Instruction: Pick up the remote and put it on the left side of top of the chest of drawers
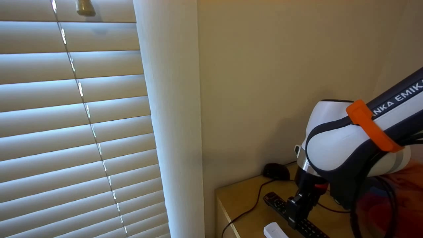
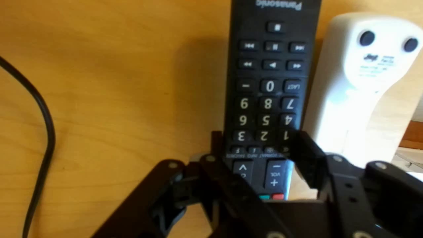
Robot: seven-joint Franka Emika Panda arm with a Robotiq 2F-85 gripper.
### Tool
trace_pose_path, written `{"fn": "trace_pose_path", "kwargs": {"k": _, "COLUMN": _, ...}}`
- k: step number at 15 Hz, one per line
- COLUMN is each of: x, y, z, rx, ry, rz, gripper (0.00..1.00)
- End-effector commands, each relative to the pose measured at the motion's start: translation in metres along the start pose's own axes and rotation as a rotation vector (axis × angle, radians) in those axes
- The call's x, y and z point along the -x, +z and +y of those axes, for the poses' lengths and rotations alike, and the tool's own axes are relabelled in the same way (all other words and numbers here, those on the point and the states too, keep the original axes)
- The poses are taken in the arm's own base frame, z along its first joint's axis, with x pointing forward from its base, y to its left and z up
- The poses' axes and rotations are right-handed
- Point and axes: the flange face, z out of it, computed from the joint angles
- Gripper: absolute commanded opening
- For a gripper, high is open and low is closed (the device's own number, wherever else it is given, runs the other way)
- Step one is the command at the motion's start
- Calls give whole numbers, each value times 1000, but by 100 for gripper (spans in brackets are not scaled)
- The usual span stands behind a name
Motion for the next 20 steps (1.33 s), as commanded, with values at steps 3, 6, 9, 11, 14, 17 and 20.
{"fn": "trace_pose_path", "kwargs": {"k": 3, "x": -7, "y": -1, "z": -10, "rx": -35, "ry": 8, "rz": -23, "gripper": 30}}
{"fn": "trace_pose_path", "kwargs": {"k": 6, "x": -4, "y": 4, "z": -11, "rx": -52, "ry": 24, "rz": -39, "gripper": 30}}
{"fn": "trace_pose_path", "kwargs": {"k": 9, "x": -2, "y": 9, "z": -11, "rx": -63, "ry": 42, "rz": -66, "gripper": 30}}
{"fn": "trace_pose_path", "kwargs": {"k": 11, "x": 0, "y": 12, "z": -10, "rx": -57, "ry": 64, "rz": -84, "gripper": 30}}
{"fn": "trace_pose_path", "kwargs": {"k": 14, "x": 3, "y": 15, "z": -8, "rx": -53, "ry": 110, "rz": -109, "gripper": 30}}
{"fn": "trace_pose_path", "kwargs": {"k": 17, "x": 3, "y": 12, "z": -8, "rx": -50, "ry": 140, "rz": -119, "gripper": 88}}
{"fn": "trace_pose_path", "kwargs": {"k": 20, "x": 8, "y": -3, "z": -10, "rx": -13, "ry": 180, "rz": -98, "gripper": 100}}
